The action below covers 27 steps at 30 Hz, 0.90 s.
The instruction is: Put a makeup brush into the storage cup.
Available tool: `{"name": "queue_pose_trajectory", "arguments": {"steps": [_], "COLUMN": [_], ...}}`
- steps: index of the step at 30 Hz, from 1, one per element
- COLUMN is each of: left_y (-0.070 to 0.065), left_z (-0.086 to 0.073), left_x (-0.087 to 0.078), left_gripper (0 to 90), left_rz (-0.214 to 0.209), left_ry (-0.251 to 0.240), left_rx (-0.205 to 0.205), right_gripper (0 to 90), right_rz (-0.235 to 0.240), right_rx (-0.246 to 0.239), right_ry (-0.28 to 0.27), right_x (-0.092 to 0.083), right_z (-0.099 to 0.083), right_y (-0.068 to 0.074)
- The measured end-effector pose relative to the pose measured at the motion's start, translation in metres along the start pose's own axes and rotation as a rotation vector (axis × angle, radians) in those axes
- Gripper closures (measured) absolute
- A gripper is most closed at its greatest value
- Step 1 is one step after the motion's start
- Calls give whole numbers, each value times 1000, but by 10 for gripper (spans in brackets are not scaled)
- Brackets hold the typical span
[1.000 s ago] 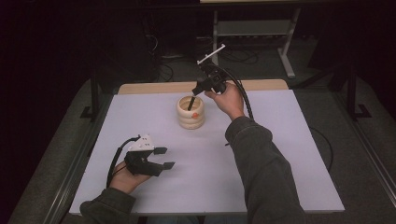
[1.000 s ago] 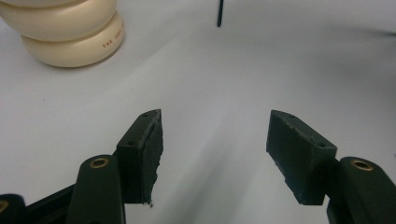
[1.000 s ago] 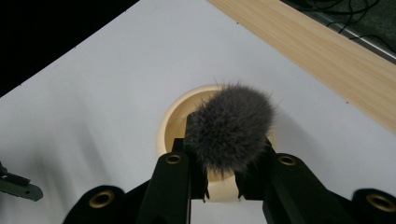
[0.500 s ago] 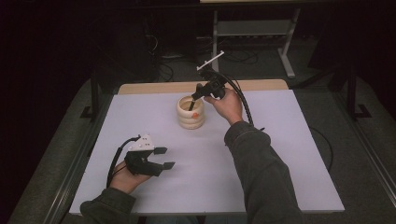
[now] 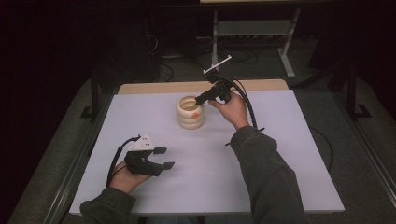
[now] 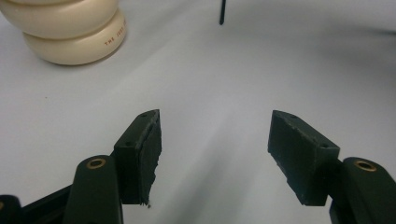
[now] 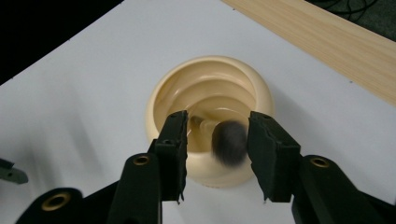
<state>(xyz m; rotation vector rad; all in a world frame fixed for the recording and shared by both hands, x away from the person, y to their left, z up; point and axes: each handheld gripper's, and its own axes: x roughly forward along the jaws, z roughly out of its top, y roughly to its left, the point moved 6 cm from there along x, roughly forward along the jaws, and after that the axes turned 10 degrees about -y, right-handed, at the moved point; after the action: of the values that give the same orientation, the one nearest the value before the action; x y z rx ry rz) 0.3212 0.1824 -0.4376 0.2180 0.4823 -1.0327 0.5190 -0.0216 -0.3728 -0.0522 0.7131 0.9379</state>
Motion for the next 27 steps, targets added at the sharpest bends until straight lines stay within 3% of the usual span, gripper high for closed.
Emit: {"name": "queue_pose_trajectory", "arguments": {"steps": [14,15,16,27], "left_y": [3,3,4,3], "left_z": [1,1,1,0], "left_x": [-2,-1,-1,0], "left_gripper": [341,341,340,337], "left_rz": [2,3,3,6], "left_ry": [-14,-12,-11,-8], "left_rx": [-23,-20,-3,-17], "right_gripper": [488,482,476,437], "right_rz": [13,15,22,19], "right_rx": [-12,7,3,14], "right_ry": [-60,-64,-67,-84], "right_x": [-43,-45,-48,-63], "right_z": [-13,-14,-16,-35], "right_y": [-6,-6,-6,-7]}}
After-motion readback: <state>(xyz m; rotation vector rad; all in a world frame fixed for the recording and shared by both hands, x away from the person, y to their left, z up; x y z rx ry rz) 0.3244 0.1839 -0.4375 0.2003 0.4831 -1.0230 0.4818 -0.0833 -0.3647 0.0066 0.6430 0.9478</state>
